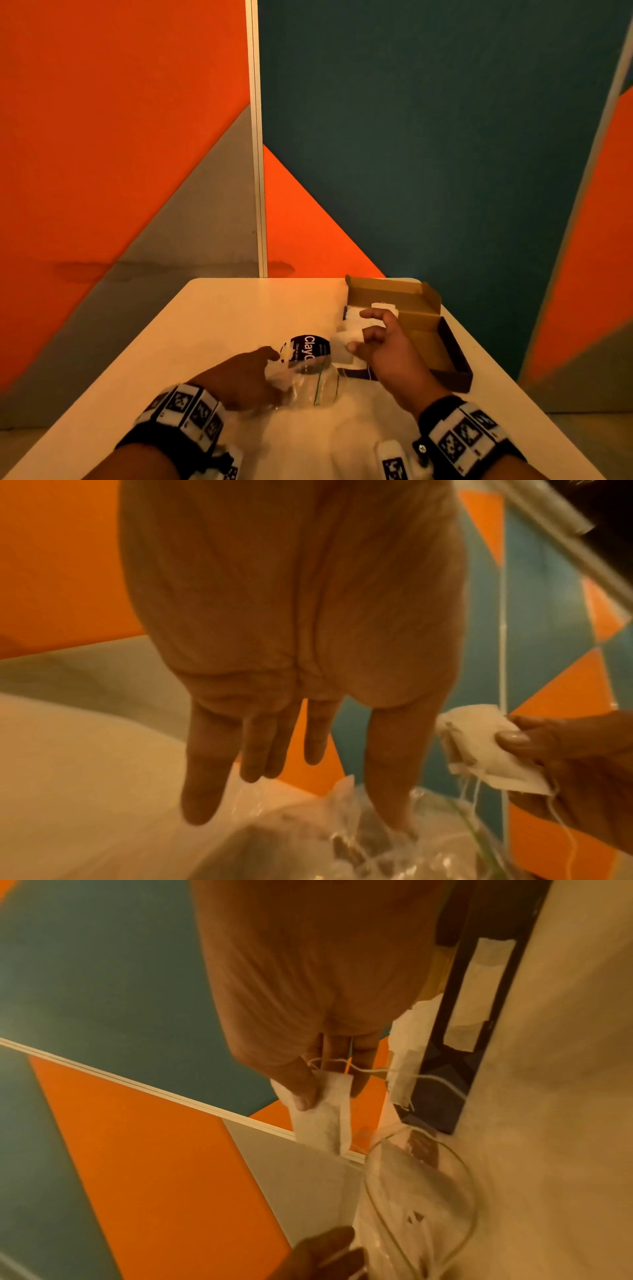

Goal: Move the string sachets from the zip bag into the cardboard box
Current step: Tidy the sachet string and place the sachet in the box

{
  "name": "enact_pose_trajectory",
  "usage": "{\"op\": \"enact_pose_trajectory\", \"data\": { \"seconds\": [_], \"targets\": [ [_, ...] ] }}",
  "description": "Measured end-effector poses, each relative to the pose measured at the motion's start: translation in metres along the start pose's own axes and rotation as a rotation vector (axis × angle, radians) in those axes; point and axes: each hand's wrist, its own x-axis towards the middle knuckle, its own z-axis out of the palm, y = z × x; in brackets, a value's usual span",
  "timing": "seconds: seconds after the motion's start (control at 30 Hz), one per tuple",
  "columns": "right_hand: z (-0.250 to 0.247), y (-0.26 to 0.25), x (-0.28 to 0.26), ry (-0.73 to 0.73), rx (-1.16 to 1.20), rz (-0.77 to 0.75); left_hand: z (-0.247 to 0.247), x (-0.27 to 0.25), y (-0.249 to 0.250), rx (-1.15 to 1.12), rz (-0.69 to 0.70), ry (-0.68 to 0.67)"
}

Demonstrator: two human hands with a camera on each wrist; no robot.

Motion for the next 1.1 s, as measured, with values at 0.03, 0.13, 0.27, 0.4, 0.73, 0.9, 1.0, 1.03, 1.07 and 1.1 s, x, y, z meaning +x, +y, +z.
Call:
{"op": "enact_pose_trajectory", "data": {
  "seconds": [0.03, 0.13, 0.27, 0.4, 0.73, 0.9, 1.0, 1.03, 1.07, 1.1],
  "targets": [
    [0.000, -0.004, -0.001, -0.011, 0.021, -0.005, -0.003, -0.003, 0.005, 0.032, 0.052, 0.070],
    [0.004, -0.007, 0.000, -0.021, 0.004, -0.036, -0.007, -0.009, 0.028, -0.105, 0.225, 0.340],
    [0.013, -0.012, -0.007, -0.069, -0.026, -0.094, -0.005, -0.011, 0.061, -0.365, 0.364, 0.401],
    [0.016, -0.013, -0.012, -0.111, -0.059, -0.076, -0.002, -0.011, 0.072, -0.484, 0.441, 0.266],
    [0.007, -0.012, -0.020, -0.140, -0.122, -0.053, -0.001, -0.012, 0.064, -0.535, 0.435, 0.172],
    [0.006, -0.016, -0.022, -0.161, -0.041, -0.016, -0.005, -0.016, 0.064, -0.521, 0.410, 0.208],
    [0.007, -0.017, -0.020, -0.131, -0.065, -0.010, -0.006, -0.020, 0.066, -0.453, 0.390, 0.232],
    [0.007, -0.017, -0.019, -0.123, -0.051, 0.004, -0.006, -0.021, 0.067, -0.448, 0.386, 0.244],
    [0.007, -0.017, -0.018, -0.113, -0.031, 0.021, -0.007, -0.023, 0.067, -0.447, 0.382, 0.253],
    [0.007, -0.018, -0.016, -0.101, -0.007, 0.038, -0.007, -0.024, 0.067, -0.422, 0.375, 0.264]
  ]
}}
